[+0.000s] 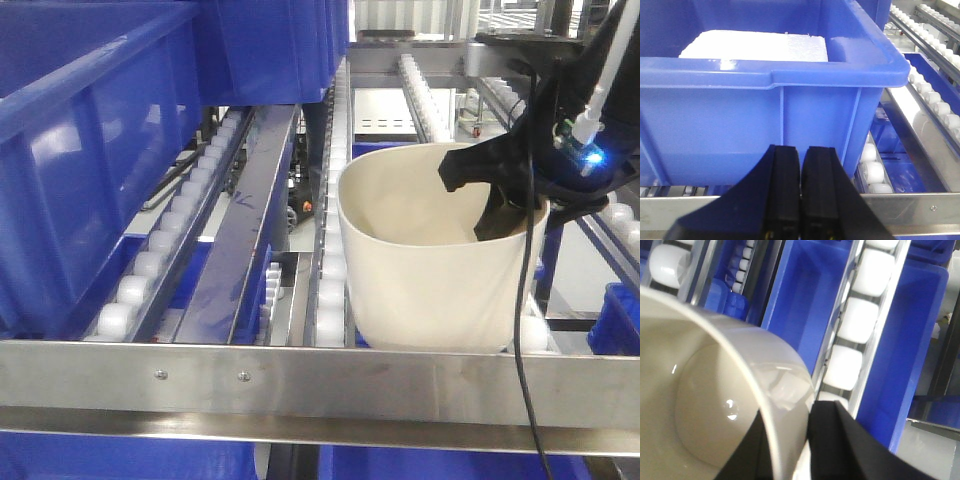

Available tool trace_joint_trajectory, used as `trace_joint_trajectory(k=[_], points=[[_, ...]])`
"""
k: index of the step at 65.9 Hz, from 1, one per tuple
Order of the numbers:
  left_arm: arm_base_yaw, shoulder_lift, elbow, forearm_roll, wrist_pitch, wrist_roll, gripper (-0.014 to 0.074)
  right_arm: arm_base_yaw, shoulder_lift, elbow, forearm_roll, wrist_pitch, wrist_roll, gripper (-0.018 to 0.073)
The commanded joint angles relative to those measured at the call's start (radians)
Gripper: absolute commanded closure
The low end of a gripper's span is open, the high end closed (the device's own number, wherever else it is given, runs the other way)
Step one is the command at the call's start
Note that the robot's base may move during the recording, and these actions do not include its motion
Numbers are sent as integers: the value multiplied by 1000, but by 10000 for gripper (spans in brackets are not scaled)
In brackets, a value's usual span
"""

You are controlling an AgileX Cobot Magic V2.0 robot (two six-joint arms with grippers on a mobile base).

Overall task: Move white bin to right shelf second layer
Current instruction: 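Lower the white bin onto the roller track with the right gripper, then open the right gripper and lift it away from the bin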

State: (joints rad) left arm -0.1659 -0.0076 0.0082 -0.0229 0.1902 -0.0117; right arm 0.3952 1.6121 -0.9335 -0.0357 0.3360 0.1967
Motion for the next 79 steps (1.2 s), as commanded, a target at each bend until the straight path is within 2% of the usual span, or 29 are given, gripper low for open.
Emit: trace_joint_trajectory(k=[1, 19, 35, 38, 67, 72, 79], points=[[-7, -15, 27, -1, -90, -10, 512, 0, -28, -33, -6, -74, -5, 507], [-7, -15, 27, -1, -90, -10, 512, 0, -18, -33, -6, -77, -5, 491], [-7, -15, 27, -1, -90, -10, 512, 0, -35, -33, -6, -85, -5, 197], [-7, -15, 27, -1, -90, -10, 512, 0, -43, -33, -6, -85, -5, 172], [-7, -15, 27, -1, -90, -10, 512, 0, -209, -31, -6, -63, -5, 178], [-7, -15, 27, -1, -90, -10, 512, 0, -277, -5, -6, -83, -5, 213], [-7, -15, 27, -1, -90, -10, 512, -6, -428, 103, -6, -158, -5, 363]])
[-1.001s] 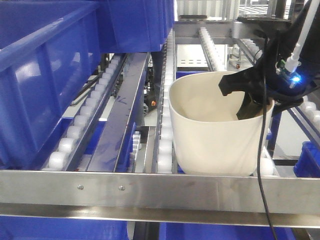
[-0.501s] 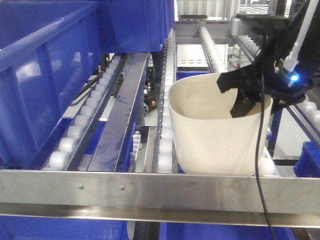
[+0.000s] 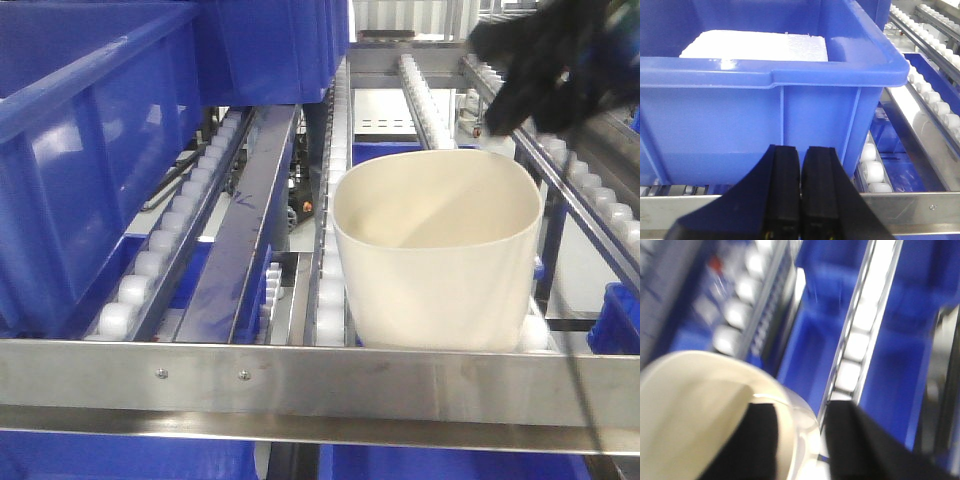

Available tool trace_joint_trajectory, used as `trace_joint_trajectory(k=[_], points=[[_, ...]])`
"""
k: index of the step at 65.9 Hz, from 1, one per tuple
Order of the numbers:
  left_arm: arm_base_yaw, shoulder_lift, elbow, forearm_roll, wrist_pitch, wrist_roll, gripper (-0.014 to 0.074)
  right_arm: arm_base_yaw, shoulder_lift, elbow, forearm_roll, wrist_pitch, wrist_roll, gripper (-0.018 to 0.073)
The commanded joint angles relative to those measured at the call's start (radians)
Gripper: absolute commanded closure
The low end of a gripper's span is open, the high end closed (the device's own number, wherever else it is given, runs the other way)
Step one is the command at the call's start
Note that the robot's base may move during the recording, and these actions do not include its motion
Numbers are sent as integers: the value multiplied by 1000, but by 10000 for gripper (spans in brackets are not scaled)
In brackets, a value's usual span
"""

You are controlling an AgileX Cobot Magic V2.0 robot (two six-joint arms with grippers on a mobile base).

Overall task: Move white bin to right shelf second layer
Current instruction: 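Open the right gripper and lift it away from the bin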

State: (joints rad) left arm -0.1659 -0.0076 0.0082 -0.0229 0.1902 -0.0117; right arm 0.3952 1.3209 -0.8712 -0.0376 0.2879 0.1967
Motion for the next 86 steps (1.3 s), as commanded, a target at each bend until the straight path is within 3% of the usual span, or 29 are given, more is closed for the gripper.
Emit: trace_joint_trajectory(k=[1, 6, 13, 24, 35, 64, 86], points=[[-7, -15, 27, -1, -90, -10, 512, -10, -157, 60, -4, -123, -5, 387], [-7, -15, 27, -1, -90, -10, 512, -42, -276, 191, -4, -200, -5, 522], [-7, -15, 27, -1, -90, -10, 512, -111, -471, 369, -4, -306, -5, 503], [-7, -15, 27, -1, -90, -10, 512, -222, -720, 551, -4, -358, -5, 502], [-7, -15, 27, -1, -90, -10, 512, -237, -852, 605, -4, -342, -5, 502], [-7, -15, 27, -1, -90, -10, 512, -255, -920, 627, -38, -332, -33, 502], [-7, -15, 27, -1, -90, -10, 512, -444, -1267, 884, -52, -384, -32, 502]])
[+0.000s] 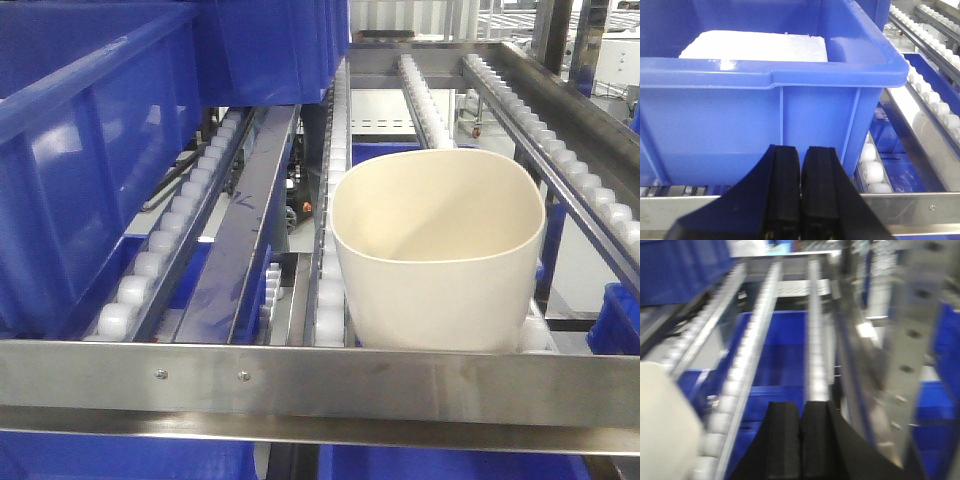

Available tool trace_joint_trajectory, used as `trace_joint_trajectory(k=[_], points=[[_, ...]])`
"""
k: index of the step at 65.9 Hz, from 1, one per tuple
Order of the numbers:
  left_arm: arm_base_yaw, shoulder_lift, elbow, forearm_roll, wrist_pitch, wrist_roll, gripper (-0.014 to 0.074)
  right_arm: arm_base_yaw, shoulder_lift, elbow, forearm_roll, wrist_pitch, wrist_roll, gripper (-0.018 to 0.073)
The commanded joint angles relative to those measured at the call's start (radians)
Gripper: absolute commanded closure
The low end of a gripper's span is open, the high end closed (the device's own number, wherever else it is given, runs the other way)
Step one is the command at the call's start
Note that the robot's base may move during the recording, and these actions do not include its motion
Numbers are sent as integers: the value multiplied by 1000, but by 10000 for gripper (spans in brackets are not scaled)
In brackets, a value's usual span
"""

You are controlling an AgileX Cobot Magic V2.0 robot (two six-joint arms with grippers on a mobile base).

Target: Move white bin to right shelf second layer

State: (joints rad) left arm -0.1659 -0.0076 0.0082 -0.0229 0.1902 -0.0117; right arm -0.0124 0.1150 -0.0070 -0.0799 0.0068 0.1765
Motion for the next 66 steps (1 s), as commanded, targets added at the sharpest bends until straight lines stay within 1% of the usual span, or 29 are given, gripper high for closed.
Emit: trace_joint_trajectory(k=[1, 7, 11, 66], points=[[-7, -15, 27, -1, -90, -10, 512, -39, -72, 29, -10, -103, -11, 502], [-7, -15, 27, -1, -90, -10, 512, -44, -128, 36, -10, -40, -11, 502], [-7, -15, 27, -1, -90, -10, 512, -44, -142, 37, -10, -27, -11, 502], [-7, -15, 27, -1, -90, -10, 512, -42, -144, 37, -5, -19, -8, 502]])
